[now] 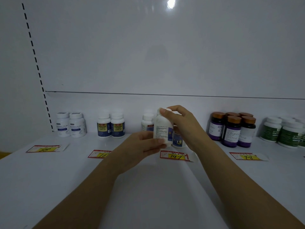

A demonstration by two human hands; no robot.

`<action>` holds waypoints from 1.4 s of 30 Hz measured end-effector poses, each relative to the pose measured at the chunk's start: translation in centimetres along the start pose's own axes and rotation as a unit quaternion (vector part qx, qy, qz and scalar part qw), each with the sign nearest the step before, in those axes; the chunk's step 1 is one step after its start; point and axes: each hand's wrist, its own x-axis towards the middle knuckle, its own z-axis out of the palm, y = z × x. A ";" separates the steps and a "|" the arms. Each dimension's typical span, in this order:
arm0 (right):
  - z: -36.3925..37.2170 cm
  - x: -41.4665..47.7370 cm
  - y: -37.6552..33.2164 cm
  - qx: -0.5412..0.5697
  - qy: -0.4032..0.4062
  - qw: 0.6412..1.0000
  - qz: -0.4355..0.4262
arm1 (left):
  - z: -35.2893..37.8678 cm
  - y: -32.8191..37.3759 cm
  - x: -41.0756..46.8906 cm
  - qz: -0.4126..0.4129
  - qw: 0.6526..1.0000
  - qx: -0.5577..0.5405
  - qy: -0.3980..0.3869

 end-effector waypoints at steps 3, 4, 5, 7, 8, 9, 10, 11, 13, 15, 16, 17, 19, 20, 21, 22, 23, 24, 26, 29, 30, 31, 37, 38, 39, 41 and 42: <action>0.0 0.0 0.1 -0.018 0.005 1.000 -0.001 | 0.0 0.0 0.0 -0.006 1.000 -0.004 0.001; 0.0 0.0 0.1 -0.023 0.006 1.000 -0.002 | 0.0 0.0 0.0 -0.006 1.000 -0.004 0.000; 0.0 0.0 0.1 -0.023 0.006 1.000 -0.001 | 0.0 0.0 0.0 -0.008 1.000 -0.003 0.000; 0.0 0.0 0.1 -0.022 0.005 1.000 0.000 | -0.1 0.0 0.0 -0.010 1.000 0.000 0.002; 0.0 0.0 0.1 -0.024 0.004 1.000 -0.001 | -0.1 -0.1 0.0 -0.012 1.000 0.001 0.004; 0.0 0.0 0.1 -0.026 0.003 1.000 -0.002 | -0.1 -0.1 0.1 -0.013 1.000 0.002 0.006; 0.0 0.0 0.0 -0.029 0.003 1.000 -0.004 | -0.1 -0.1 0.1 -0.013 1.000 0.005 0.008; 0.0 -0.1 0.0 -0.031 0.002 1.000 -0.005 | -0.1 -0.1 0.1 -0.012 1.000 0.008 0.011; -0.1 -0.1 0.0 -0.035 -0.002 0.999 -0.008 | -0.1 -0.1 0.1 -0.010 1.000 0.014 0.016; -0.1 0.0 0.0 -0.053 -0.008 0.999 -0.010 | -0.2 -0.1 0.1 -0.007 0.999 0.035 0.026; -0.1 0.0 0.1 -0.065 -0.014 0.998 -0.012 | -0.3 -0.1 0.1 -0.006 0.998 0.047 0.033; -0.2 0.0 0.1 -0.075 -0.021 0.997 -0.014 | -0.3 -0.2 0.1 -0.005 0.998 0.057 0.041; -0.3 0.1 0.2 -0.095 -0.037 0.995 -0.017 | -0.3 -0.2 0.1 -0.003 0.996 0.072 0.052; -0.3 0.2 0.2 -0.107 -0.044 0.993 -0.019 | -0.3 -0.2 0.1 -0.002 0.995 0.081 0.057; -0.4 0.2 0.2 -0.118 -0.049 0.992 -0.023 | -0.4 -0.1 0.1 -0.003 0.994 0.093 0.062; -0.4 0.2 0.1 -0.125 -0.052 0.990 -0.026 | -0.4 -0.1 0.0 -0.002 0.992 0.105 0.066; -0.5 0.2 0.1 -0.126 -0.054 0.990 -0.027 | -0.4 -0.1 -0.1 0.002 0.991 0.114 0.068; -0.4 0.2 -0.1 -0.125 -0.057 0.990 -0.028 | -0.4 0.0 -0.3 0.008 0.991 0.117 0.070; -0.3 0.4 -0.6 -0.146 -0.065 0.986 -0.035 | -0.3 0.2 -0.9 0.018 0.988 0.131 0.077; -0.1 1.1 -2.3 -0.249 -0.069 0.964 -0.065 | 0.0 0.9 -1.3 0.003 0.966 0.243 0.093; 0.0 1.3 -3.2 -0.284 -0.070 0.954 -0.073 | -0.1 1.2 -1.4 -0.007 0.945 0.309 0.109; 0.2 1.5 -4.2 -0.317 -0.072 0.942 -0.081 | -0.1 1.5 -1.5 -0.016 0.917 0.378 0.125; 0.8 1.5 -8.5 -0.483 -0.109 0.864 -0.094 | 0.1 4.0 -2.2 -0.032 0.720 0.680 0.134; 0.8 1.4 -8.9 -0.499 -0.112 0.855 -0.086 | 0.2 4.2 -2.2 -0.040 0.695 0.705 0.135; 0.8 1.2 -9.2 -0.512 -0.115 0.847 -0.080 | 0.3 4.3 -2.3 -0.048 0.678 0.720 0.136; 0.8 0.7 -9.6 -0.522 -0.118 0.842 -0.070 | 0.6 4.3 -2.6 -0.059 0.658 0.738 0.137; 0.8 0.4 -9.7 -0.519 -0.121 0.844 -0.063 | 0.8 4.2 -2.7 -0.061 0.651 0.744 0.138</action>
